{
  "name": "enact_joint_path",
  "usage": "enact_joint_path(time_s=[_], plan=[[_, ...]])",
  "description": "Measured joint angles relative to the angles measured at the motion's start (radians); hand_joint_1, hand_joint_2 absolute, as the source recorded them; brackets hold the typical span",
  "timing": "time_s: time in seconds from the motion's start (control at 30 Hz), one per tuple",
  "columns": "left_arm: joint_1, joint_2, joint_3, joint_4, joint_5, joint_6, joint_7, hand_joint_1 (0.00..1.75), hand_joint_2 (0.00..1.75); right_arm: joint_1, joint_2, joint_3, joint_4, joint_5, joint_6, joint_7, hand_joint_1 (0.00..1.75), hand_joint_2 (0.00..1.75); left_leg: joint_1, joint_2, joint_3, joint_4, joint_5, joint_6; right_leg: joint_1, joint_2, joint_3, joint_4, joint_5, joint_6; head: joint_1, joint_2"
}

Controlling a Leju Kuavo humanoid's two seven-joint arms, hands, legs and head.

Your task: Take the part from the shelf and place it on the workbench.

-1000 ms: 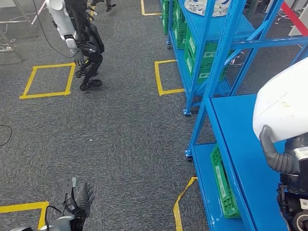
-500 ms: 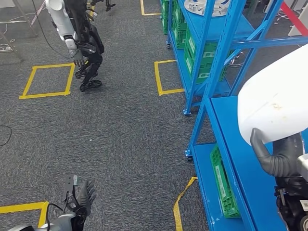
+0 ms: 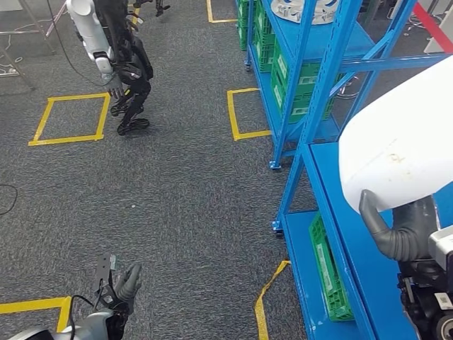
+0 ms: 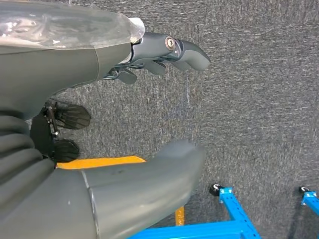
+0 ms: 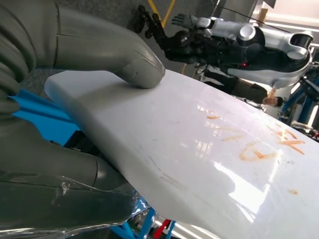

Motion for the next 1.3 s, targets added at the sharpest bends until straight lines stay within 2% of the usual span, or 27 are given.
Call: enact_joint_path(time_s=[0.1, 0.27, 0.47, 0.57, 0.73, 1.3], plan=[[-0.001, 0.000, 0.000, 0.000, 0.000, -0.002, 0.001, 0.00, 1.75, 0.000, 0.001, 0.003, 0.000, -0.018, 0.010, -0.008, 1.75, 1.75, 0.000, 0.000, 0.000, 0.000, 0.000, 0.000, 0.000, 0.000, 0.000, 0.000, 0.000, 0.000, 0.000, 0.000], [-0.005, -0.001, 0.000, 0.000, -0.005, -0.011, 0.010, 0.00, 1.75, 0.003, 0.011, 0.009, 0.000, -0.064, 0.042, -0.074, 1.75, 1.75, 0.000, 0.000, 0.000, 0.000, 0.000, 0.000, 0.000, 0.000, 0.000, 0.000, 0.000, 0.000, 0.000, 0.000], [-0.006, 0.000, 0.000, 0.000, -0.005, -0.023, 0.012, 0.00, 1.75, -0.023, 0.013, 0.031, 0.003, -0.137, 0.141, -0.019, 1.75, 1.75, 0.000, 0.000, 0.000, 0.000, 0.000, 0.000, 0.000, 0.000, 0.000, 0.000, 0.000, 0.000, 0.000, 0.000], [-0.007, -0.001, -0.003, 0.000, -0.010, -0.024, 0.013, 0.00, 1.75, -0.050, 0.013, 0.047, 0.012, -0.174, 0.173, -0.036, 1.75, 1.75, 0.000, 0.000, 0.000, 0.000, 0.000, 0.000, 0.000, 0.000, 0.000, 0.000, 0.000, 0.000, 0.000, 0.000], [-0.011, -0.005, -0.005, 0.000, -0.018, -0.023, 0.018, 0.00, 1.75, -0.070, 0.013, 0.069, 0.031, -0.205, 0.172, -0.085, 1.75, 1.75, 0.000, 0.000, 0.000, 0.000, 0.000, 0.000, 0.000, 0.000, 0.000, 0.000, 0.000, 0.000, 0.000, 0.000], [-0.014, -0.007, -0.006, 0.000, -0.018, -0.021, 0.019, 0.00, 1.75, -0.078, 0.013, 0.092, 0.053, -0.205, 0.171, -0.089, 1.75, 1.75, 0.000, 0.000, 0.000, 0.000, 0.000, 0.000, 0.000, 0.000, 0.000, 0.000, 0.000, 0.000, 0.000, 0.000]])
